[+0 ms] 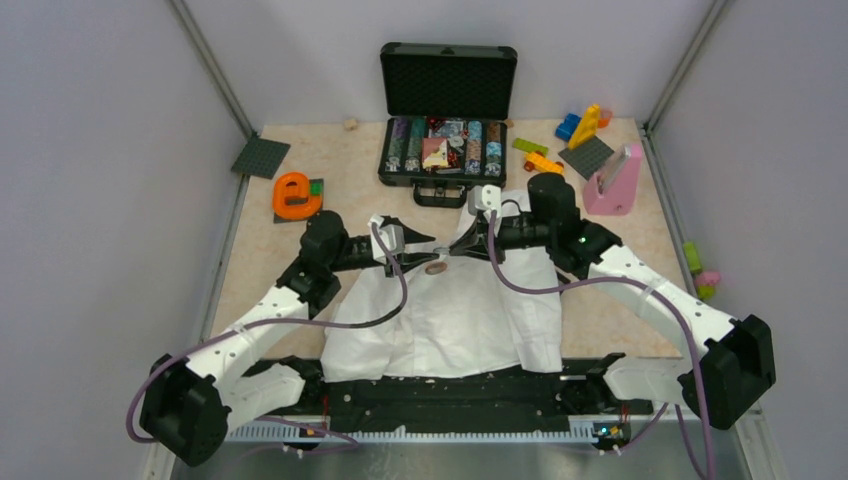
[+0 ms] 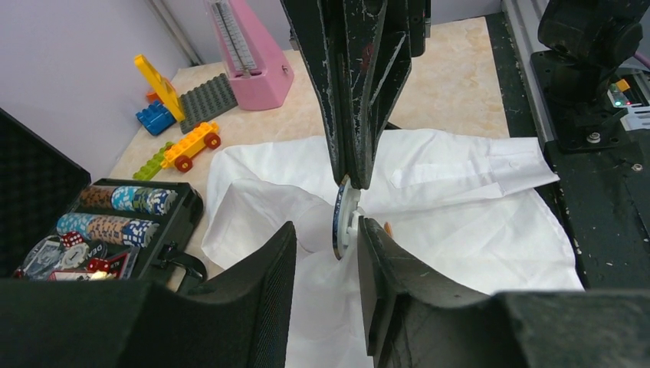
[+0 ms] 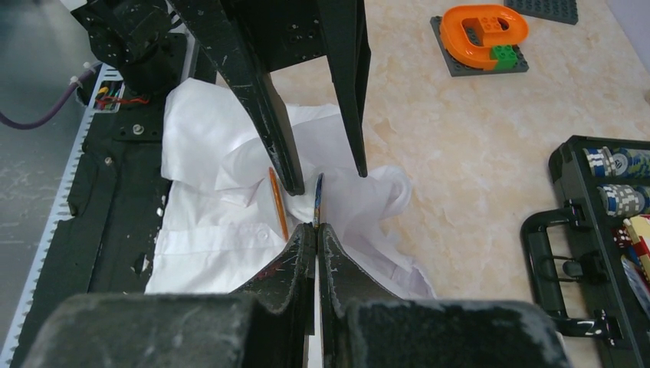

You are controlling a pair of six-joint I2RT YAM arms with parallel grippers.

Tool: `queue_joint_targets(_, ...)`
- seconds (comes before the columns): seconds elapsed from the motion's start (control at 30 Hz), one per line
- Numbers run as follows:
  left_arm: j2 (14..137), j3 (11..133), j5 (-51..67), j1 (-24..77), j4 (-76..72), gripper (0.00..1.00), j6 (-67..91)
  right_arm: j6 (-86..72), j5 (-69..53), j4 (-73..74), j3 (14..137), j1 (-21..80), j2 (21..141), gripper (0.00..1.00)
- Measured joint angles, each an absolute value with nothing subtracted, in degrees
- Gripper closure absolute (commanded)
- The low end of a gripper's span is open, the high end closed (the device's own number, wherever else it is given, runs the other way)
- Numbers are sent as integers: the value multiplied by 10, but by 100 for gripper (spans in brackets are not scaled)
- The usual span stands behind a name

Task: Remove the brooch from the garment
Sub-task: Remove the brooch from the clothes.

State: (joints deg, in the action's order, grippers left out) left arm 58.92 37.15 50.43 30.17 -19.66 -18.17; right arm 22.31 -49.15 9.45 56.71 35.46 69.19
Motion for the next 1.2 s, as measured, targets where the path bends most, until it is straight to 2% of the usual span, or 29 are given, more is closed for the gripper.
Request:
queue_joint_targets(0.3,607,389,517,303,-182,78,-183,223,-495,95,567,356,700,100)
queue_joint_targets(0.47,610,392,527,305,-177,82,-185,223,-496,95,567,356,700,100)
queue_joint_targets(0.6,612,395,534,307,-171,94,-188,221,-497,94,567,357,701,100)
queue_joint_targets(0.73,619,406,537,308,-155,100,-195,218,-496,94,567,358,701,100)
queue_joint_targets(0.9,628,418,538,308,-131,100,-201,213,-490,95,567,358,704,100)
queue_joint_targets(0.93,629,419,538,308,-128,100,-202,212,-489,95,567,358,705,98)
queue_joint_targets(1.0,631,422,537,308,-123,100,-203,207,-485,94,566,358,705,72)
queue_joint_targets(1.03,632,422,537,308,-123,100,-203,201,-483,91,565,358,705,65)
queue_joint_targets(1.2,635,422,507,315,-151,100,-146,151,-467,9,529,357,695,54)
